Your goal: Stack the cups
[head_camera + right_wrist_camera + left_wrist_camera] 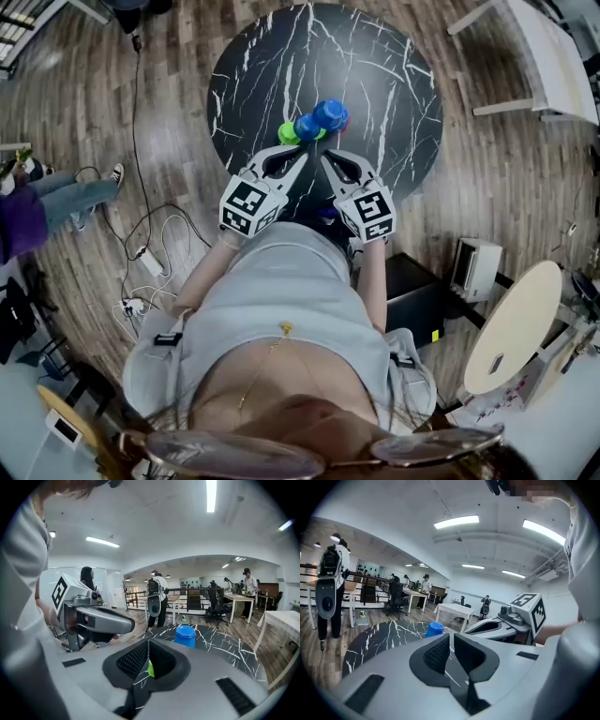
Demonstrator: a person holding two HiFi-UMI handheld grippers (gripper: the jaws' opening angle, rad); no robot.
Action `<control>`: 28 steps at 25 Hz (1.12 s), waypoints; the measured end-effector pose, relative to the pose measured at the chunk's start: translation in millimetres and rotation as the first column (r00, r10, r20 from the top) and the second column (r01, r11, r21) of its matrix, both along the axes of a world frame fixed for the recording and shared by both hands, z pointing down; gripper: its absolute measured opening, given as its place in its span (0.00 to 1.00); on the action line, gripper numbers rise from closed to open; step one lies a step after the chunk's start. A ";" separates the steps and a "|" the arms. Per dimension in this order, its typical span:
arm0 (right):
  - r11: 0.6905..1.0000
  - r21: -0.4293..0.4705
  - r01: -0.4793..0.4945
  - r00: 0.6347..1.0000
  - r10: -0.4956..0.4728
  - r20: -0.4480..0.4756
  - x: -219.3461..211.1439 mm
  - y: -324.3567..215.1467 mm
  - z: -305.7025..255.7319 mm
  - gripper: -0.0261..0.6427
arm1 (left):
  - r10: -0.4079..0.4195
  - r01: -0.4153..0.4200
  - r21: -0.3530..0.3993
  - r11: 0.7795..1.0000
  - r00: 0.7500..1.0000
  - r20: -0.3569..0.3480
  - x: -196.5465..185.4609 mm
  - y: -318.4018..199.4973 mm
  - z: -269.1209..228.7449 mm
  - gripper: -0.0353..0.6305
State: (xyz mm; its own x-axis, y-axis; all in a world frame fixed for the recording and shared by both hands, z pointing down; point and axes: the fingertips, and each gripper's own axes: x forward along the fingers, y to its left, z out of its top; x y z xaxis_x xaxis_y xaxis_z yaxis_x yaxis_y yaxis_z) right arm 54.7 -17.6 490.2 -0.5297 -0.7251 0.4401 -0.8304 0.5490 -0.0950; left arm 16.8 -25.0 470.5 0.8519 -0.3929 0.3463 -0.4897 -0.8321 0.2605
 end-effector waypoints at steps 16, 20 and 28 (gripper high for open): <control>0.940 0.329 -0.093 0.988 0.046 0.148 15.4 -8.2 -122.0 0.07 | 0.093 -0.063 0.209 0.976 0.986 -0.141 22.9 3.4 -99.5 0.11; 0.916 0.389 -0.097 0.989 0.044 0.142 15.3 -5.1 -148.1 0.07 | 0.115 -0.073 0.245 0.967 0.980 -0.162 25.5 7.1 -118.1 0.10; 0.908 0.407 -0.100 0.990 0.049 0.133 21.9 -1.0 -158.0 0.06 | 0.119 -0.068 0.250 0.966 0.974 -0.192 33.0 6.4 -130.9 0.10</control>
